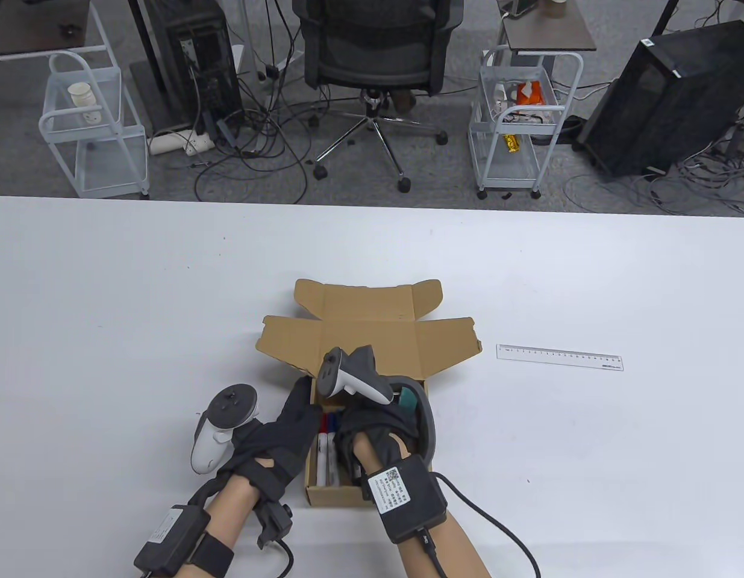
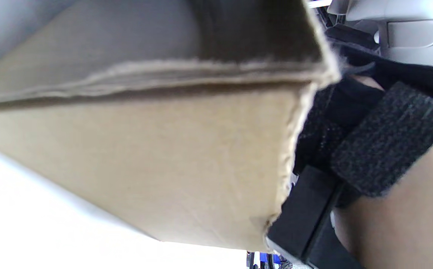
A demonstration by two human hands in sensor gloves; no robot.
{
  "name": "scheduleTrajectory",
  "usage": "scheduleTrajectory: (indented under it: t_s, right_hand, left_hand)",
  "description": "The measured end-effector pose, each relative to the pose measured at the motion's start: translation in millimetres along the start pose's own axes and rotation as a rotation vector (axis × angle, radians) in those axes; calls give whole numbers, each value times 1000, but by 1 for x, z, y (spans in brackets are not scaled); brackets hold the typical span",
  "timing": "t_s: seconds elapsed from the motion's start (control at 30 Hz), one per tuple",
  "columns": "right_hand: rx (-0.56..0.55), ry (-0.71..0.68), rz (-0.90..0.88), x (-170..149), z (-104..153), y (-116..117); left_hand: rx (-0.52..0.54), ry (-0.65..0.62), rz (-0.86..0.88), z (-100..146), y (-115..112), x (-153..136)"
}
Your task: Open four flaps of mailer box and unpack office supplies
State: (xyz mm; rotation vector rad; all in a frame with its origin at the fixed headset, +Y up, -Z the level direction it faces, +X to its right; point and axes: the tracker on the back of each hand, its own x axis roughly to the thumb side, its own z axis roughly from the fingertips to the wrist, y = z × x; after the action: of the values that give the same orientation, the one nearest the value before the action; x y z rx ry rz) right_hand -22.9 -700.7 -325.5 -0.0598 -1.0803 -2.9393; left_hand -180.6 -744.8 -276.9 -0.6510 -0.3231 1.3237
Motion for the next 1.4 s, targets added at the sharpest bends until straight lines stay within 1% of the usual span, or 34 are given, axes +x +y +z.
scheduleTrajectory:
  t_s: [0.3,0.47,0.53,0.67,0.8,0.97,1.17,1.27,1.4]
  right_hand:
    - [20,3,-38,-4,-1,2]
    - [-33,-26,-82,-10,7,-3]
    - [-58,-50,-135,-14,14,-8]
    - [-84,-69,-160,-22,30,-20]
    - [-116,-99,-212,-33,51,-37]
    - [-167,-122,-273,-54,77,-60]
    - [-231,-113,-362,-94,103,-87]
    - [-257,-91,-397,-117,111,-96]
    - [-282,-53,-436,-148,114,-105]
  left_hand:
    - [4,2,-1,0,0,0]
    - [6,-2,2,0,0,0]
    - [8,-1,1,0,0,0]
    - [7,-1,2,0,0,0]
    - [7,-1,2,0,0,0]
    - [8,0,2,0,0,0]
    - [11,1,3,0,0,0]
    - [13,1,4,0,0,0]
    - [13,2,5,0,-1,0]
